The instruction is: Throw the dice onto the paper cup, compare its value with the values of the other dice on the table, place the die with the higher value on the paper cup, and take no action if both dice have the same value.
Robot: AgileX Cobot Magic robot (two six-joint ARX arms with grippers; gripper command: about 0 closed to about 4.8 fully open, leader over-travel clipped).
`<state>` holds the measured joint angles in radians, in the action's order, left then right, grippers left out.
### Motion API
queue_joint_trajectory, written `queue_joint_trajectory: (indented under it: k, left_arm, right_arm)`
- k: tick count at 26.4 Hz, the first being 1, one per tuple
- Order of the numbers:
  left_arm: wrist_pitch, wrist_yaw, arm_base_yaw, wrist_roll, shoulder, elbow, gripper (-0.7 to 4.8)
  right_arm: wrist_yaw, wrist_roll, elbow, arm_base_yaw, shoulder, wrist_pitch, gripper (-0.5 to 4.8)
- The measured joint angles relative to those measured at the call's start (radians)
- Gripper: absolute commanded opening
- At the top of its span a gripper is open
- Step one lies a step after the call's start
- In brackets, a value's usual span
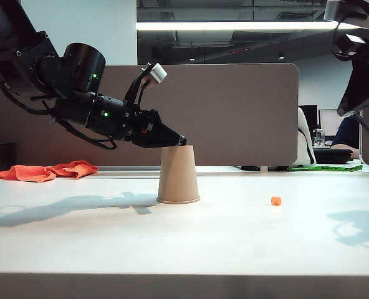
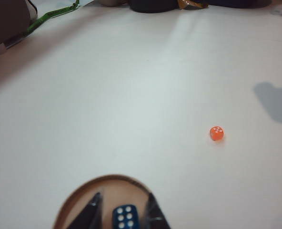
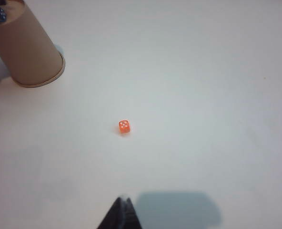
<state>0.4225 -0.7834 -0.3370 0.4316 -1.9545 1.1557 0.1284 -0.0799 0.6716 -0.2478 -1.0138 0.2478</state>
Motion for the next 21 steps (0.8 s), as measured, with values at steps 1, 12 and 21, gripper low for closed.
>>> queue_joint_trajectory:
  k: [1,12,21]
  left_arm:
    - [0.000,0.000,0.000,0.000,0.000,0.000,1.19]
    - [0.000,0.000,0.000,0.000,0.000,0.000,0.51]
    - [0.061,0.000,0.000,-0.058,0.000,0.000,0.48]
  right_arm:
    - [0.000,0.000,0.000,0.000,0.000,0.000,-0.06]
    - [0.000,0.000,0.000,0.000,0.000,-0.004,-0.06]
    - [0.000,0.000,0.000,0.000,0.000,-0.004,-0.06]
